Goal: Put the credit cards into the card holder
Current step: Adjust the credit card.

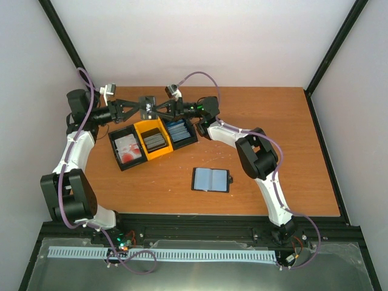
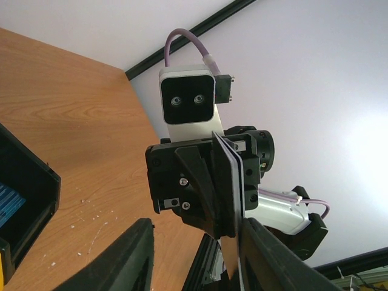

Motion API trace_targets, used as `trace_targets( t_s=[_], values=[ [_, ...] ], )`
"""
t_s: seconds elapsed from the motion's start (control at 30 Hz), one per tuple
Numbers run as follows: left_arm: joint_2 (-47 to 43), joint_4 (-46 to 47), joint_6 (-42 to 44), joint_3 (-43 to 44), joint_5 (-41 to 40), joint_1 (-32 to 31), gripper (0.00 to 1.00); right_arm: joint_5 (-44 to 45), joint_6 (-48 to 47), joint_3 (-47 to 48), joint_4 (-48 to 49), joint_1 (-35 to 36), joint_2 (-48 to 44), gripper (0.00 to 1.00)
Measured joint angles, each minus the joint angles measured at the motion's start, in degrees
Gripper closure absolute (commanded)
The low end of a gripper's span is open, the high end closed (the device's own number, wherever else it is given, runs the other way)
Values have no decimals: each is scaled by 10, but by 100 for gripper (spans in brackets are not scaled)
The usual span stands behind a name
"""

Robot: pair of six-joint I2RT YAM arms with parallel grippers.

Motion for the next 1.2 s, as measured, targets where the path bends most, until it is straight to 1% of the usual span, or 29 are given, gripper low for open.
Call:
trace_targets(
  t_s=[0.07,0.17,0.33,0.57,0.73,0.8,0.93,1.07,1.2],
  values=[
    [0,0,2,0,2,0,69,-2,2,2,0,0,0,97],
    [0,-1,6,1,7,0,75,-5,4,2,-1,0,0,97],
    [0,-1,10,1,12,-1,76,-8,9,3,-1,-1,0,97],
    [5,-18,24,14,12,-2,72,-11,15,16,-1,-2,5,97],
    [22,-76,60,42,10,-6,72,-16,-1,19,-17,-5,5,97],
    [28,-102,76,50,7,-7,75,-19,-16,19,-35,-6,5,97],
    [43,-161,115,64,-10,-7,86,-23,-61,19,-84,-8,5,97],
    [54,-200,146,76,-19,-8,88,-25,-76,18,-103,-10,5,97],
    [54,-214,161,77,-18,-9,88,-29,-51,17,-79,-10,5,97]
  ],
)
